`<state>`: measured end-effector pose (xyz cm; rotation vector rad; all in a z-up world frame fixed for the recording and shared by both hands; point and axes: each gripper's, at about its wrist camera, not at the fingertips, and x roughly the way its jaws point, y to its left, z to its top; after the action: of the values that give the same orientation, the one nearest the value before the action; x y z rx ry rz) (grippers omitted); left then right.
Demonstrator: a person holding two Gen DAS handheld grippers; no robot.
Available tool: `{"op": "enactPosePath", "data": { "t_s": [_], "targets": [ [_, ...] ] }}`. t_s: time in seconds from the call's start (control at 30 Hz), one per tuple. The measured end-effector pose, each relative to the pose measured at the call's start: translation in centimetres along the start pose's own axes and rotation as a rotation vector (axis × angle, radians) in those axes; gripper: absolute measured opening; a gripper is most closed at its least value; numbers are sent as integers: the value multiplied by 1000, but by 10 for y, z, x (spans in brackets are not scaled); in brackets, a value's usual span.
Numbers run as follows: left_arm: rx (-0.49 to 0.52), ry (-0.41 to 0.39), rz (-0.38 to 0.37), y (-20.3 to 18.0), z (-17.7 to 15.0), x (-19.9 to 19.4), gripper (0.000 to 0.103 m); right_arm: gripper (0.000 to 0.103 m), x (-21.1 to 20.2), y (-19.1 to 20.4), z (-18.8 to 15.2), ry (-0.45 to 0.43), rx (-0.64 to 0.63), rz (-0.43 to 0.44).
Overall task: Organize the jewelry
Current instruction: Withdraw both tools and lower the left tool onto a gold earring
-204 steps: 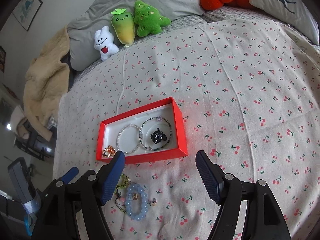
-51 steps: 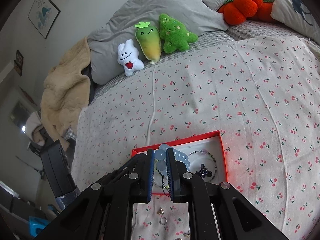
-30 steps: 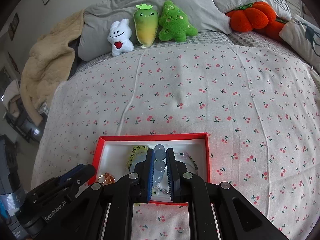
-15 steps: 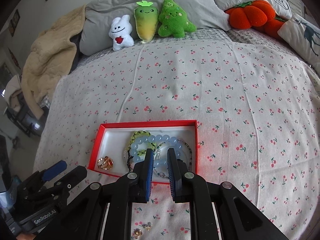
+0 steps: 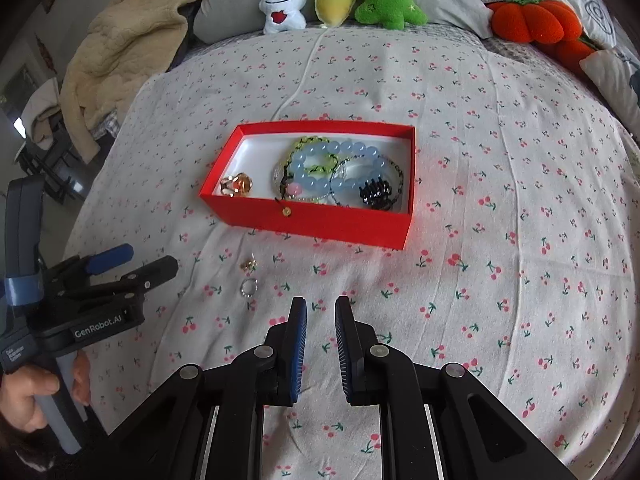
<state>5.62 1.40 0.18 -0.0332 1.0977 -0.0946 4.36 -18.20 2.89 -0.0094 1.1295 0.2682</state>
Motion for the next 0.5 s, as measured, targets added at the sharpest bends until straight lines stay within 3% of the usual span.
{"op": "enactPosePath", "data": {
  "t_s": [0.27,0.33,0.4,0.5],
  "targets": [
    [12,12,-55,8,-14,6,81,20,17,6,-31,74,-19,21],
    [38,12,-71,3,-17,7,81,29,23,7,-37,93,-34,21],
    [76,20,-85,-6,-20,8,81,63,26,6,-41,96,-48,13],
    [143,37,-136,-23,-26,11,81,66,28,2,-44,95,-67,-6]
  ]
}}
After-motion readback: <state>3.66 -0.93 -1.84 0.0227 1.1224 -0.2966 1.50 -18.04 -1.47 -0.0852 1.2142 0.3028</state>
